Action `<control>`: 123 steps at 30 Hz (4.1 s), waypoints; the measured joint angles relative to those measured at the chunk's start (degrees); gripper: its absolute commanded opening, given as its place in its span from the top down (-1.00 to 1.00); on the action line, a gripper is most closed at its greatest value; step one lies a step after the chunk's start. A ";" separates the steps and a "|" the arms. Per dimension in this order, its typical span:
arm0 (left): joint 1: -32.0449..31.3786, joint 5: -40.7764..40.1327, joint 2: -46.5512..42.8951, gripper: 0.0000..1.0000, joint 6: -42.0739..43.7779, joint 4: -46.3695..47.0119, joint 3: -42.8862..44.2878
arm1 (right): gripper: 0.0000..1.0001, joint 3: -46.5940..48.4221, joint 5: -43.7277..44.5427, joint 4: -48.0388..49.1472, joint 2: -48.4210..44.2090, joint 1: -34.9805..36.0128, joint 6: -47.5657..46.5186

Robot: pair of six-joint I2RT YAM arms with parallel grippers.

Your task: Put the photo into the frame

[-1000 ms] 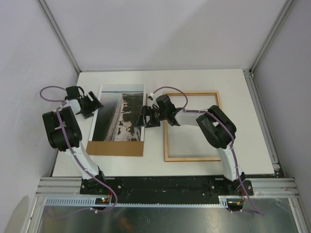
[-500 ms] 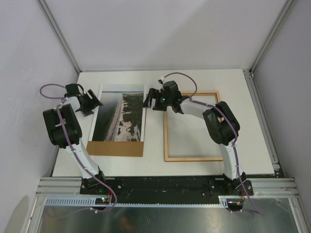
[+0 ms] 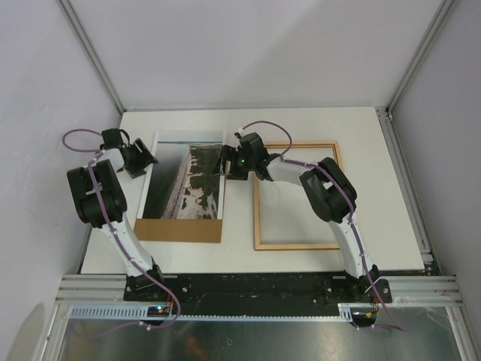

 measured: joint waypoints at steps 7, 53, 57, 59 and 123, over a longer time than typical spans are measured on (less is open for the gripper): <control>-0.20 0.50 0.07 -0.36 0.02 -0.02 0.00 | -0.69 -0.11 0.85 -0.20 0.00 0.72 0.22; -0.98 4.44 0.22 0.01 -0.09 -0.33 -0.24 | -0.71 1.62 5.27 -4.35 -0.92 1.90 -1.33; -1.11 4.46 0.17 0.02 -0.09 -0.42 -0.26 | -0.71 -0.92 6.51 -6.78 -4.11 1.33 -2.01; -1.14 4.50 0.11 0.03 -0.11 -0.42 -0.26 | -0.71 -1.66 7.02 -7.54 -5.49 0.74 -2.25; -2.84 3.30 -0.26 0.34 -0.26 -0.55 -1.73 | 0.04 -10.56 -5.70 11.43 -7.28 -3.37 9.84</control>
